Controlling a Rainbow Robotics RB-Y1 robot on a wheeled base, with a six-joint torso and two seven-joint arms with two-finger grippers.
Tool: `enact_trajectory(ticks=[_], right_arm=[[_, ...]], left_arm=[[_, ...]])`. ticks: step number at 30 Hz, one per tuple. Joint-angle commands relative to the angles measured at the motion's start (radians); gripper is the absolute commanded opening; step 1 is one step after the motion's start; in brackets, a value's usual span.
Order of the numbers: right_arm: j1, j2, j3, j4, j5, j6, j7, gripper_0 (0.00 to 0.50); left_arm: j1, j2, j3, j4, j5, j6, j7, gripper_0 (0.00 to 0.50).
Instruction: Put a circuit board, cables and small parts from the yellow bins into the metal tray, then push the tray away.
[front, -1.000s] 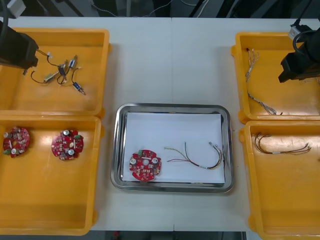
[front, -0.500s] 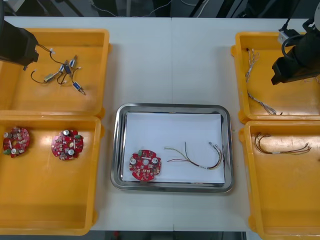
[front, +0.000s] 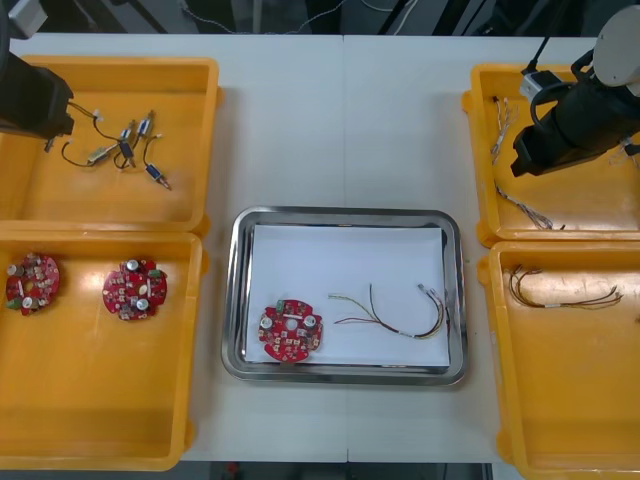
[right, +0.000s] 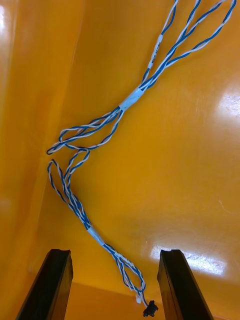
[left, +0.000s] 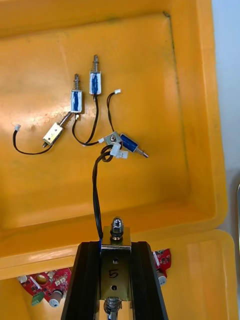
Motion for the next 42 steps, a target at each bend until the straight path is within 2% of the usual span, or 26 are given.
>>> enact_trajectory(ticks=[1, 14, 23, 28, 42], right_arm=[[0.020, 0.002, -0.003, -0.038, -0.010, -0.010, 0.060, 0.500], [0.101, 0.015, -0.006, -0.125, -0.002, -0.027, 0.077, 0.500], [0.146, 0.044, -0.027, -0.157, 0.001, -0.044, 0.089, 0.500], [0.169, 0.067, -0.039, -0.173, 0.010, -0.069, 0.107, 0.500], [0.190, 0.067, -0.052, -0.176, 0.032, -0.116, 0.155, 0.500]], left_arm=[[-0.038, 0.037, 0.002, 0.032, -0.014, 0.007, 0.076, 0.000], [-0.037, 0.039, -0.025, 0.135, -0.030, 0.007, 0.053, 0.000], [-0.037, 0.037, -0.047, 0.221, -0.043, 0.007, 0.032, 0.000], [-0.037, 0.037, -0.068, 0.256, -0.057, -0.035, 0.020, 0.000], [-0.035, 0.037, -0.119, 0.345, -0.074, -0.160, -0.010, 0.000]])
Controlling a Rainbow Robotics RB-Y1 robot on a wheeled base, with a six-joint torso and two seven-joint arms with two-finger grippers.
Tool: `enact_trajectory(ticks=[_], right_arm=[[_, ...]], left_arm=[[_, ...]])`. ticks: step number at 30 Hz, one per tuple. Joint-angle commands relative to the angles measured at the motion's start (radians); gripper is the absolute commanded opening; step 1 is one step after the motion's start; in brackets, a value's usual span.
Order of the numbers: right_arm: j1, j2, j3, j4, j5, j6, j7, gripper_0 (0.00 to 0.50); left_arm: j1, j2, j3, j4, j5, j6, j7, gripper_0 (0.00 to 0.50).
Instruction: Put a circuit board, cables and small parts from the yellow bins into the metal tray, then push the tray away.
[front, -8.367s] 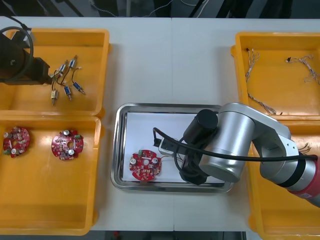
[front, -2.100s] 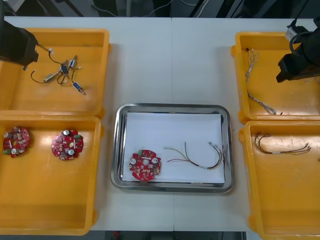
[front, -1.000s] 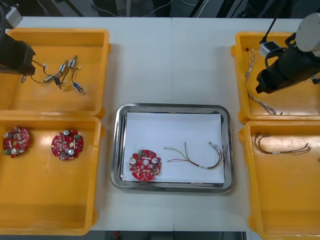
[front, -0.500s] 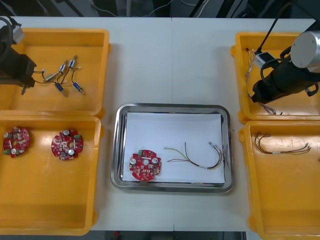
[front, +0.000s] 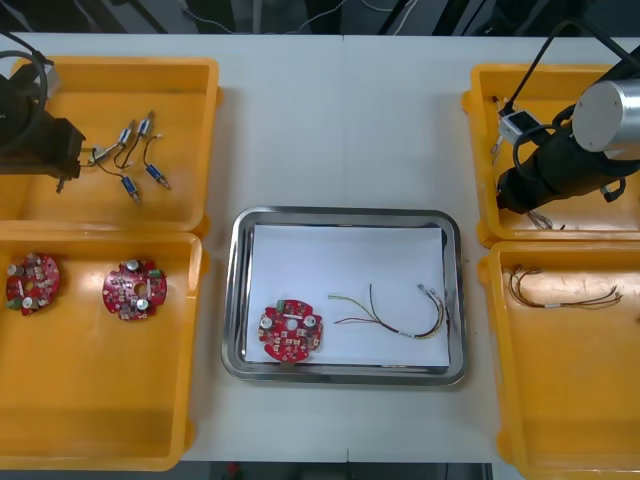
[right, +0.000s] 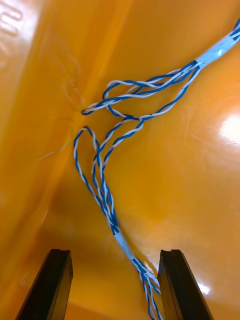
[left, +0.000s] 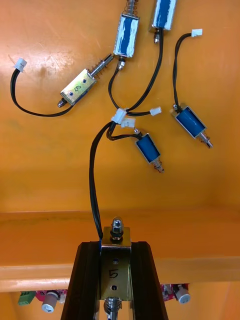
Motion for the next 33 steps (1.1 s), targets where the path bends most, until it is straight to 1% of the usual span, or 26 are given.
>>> enact_trajectory(ticks=[1, 9, 14, 17, 24, 28, 33], right_arm=[[0.012, 0.011, -0.040, -0.037, 0.016, -0.015, 0.044, 0.500], [0.025, 0.009, -0.056, -0.036, 0.027, -0.019, 0.058, 0.500], [0.031, 0.011, -0.056, -0.037, 0.029, -0.029, 0.058, 0.500], [0.034, 0.011, -0.056, -0.036, 0.030, -0.036, 0.060, 0.500], [0.043, 0.011, -0.054, -0.036, 0.032, -0.048, 0.060, 0.500], [0.043, 0.012, -0.054, -0.036, 0.035, -0.050, 0.060, 0.500], [0.043, 0.011, -0.050, -0.031, 0.038, -0.053, 0.057, 0.500]], left_arm=[[-0.035, 0.037, -0.021, 0.014, -0.010, -0.034, -0.013, 0.000], [-0.034, 0.037, -0.023, 0.048, -0.004, -0.060, -0.040, 0.000], [-0.029, 0.037, -0.057, 0.065, -0.013, -0.099, -0.048, 0.000], [-0.029, 0.037, -0.061, 0.085, -0.004, -0.122, -0.054, 0.000], [-0.029, 0.031, -0.084, 0.120, -0.012, -0.177, -0.065, 0.000], [-0.029, 0.025, -0.084, 0.129, -0.021, -0.189, -0.074, 0.000], [-0.006, 0.024, -0.084, 0.129, -0.016, -0.218, -0.083, 0.000]])
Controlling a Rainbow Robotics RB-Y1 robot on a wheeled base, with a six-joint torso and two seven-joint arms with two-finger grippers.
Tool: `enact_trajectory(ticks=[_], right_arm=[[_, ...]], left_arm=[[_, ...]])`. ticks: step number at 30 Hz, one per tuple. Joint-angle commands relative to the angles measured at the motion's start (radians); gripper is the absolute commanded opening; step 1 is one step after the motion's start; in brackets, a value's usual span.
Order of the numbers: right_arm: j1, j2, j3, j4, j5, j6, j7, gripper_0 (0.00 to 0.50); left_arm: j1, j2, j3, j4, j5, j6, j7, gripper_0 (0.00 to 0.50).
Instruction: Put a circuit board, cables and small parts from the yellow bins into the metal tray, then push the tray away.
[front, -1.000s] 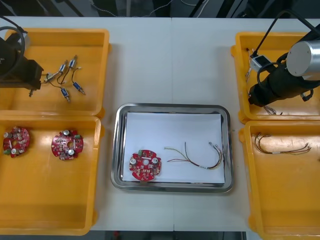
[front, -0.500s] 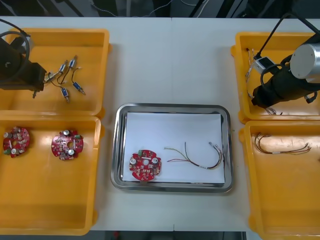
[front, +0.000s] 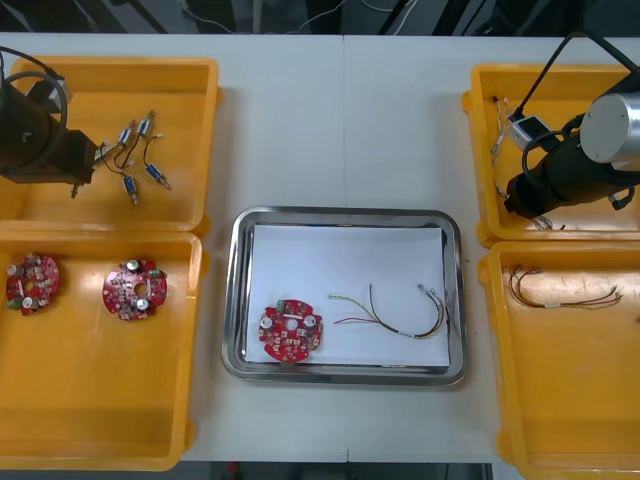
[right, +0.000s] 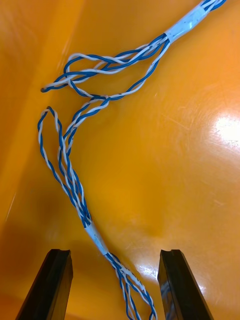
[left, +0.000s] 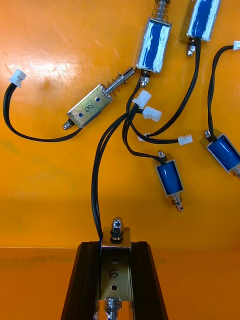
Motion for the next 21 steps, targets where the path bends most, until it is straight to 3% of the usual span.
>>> enact_trajectory(ticks=[1, 21], right_arm=[[0.007, 0.011, -0.021, -0.028, 0.012, -0.014, 0.024, 0.500], [-0.004, 0.011, -0.010, -0.025, 0.007, 0.000, 0.017, 0.500]], left_arm=[[-0.003, 0.024, -0.009, -0.007, -0.005, -0.037, -0.082, 0.000], [0.060, 0.025, -0.049, -0.008, -0.011, -0.094, -0.107, 0.000]])
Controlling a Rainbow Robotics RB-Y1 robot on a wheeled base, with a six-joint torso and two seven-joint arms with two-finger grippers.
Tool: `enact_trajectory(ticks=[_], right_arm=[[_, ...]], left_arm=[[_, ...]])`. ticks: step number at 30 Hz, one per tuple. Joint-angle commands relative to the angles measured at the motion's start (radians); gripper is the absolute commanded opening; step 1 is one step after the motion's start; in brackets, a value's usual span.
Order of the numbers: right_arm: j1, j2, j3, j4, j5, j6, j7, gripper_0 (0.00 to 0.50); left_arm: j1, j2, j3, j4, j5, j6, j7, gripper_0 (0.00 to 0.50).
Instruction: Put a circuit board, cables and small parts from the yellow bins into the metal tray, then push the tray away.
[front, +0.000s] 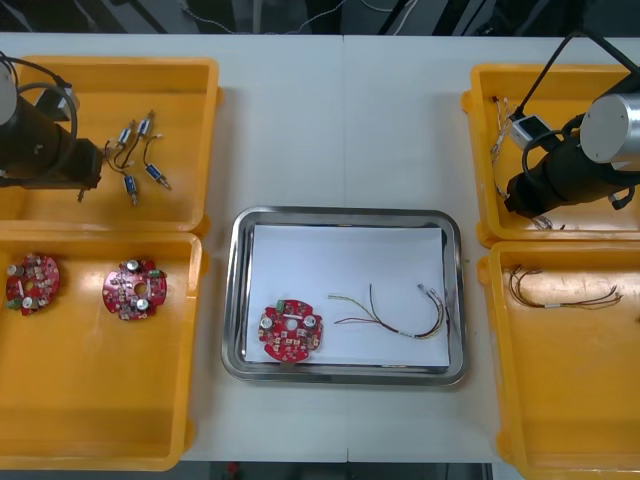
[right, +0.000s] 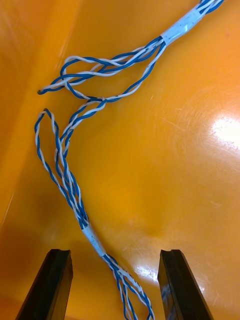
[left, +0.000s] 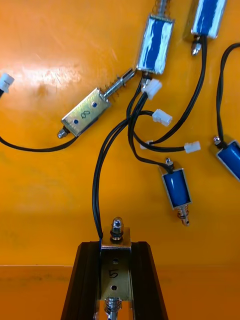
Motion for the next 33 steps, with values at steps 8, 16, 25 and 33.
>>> enact_trajectory(ticks=[8, 16, 25, 33], right_arm=[[-0.051, 0.011, -0.021, 0.049, -0.010, 0.014, 0.021, 0.500], [-0.064, 0.012, -0.019, 0.050, -0.010, 0.014, 0.016, 0.500], [-0.101, 0.017, -0.019, 0.093, -0.016, 0.012, 0.019, 0.500], [-0.101, 0.019, -0.019, 0.095, -0.015, 0.003, 0.021, 0.500]], left_arm=[[0.046, 0.025, -0.019, -0.005, -0.002, -0.036, -0.108, 0.000], [0.049, 0.025, -0.033, 0.023, -0.002, -0.099, -0.111, 0.000], [0.051, 0.024, -0.033, 0.041, -0.002, -0.113, -0.122, 0.000], [0.051, 0.024, -0.041, 0.074, -0.002, -0.142, -0.134, 0.000]])
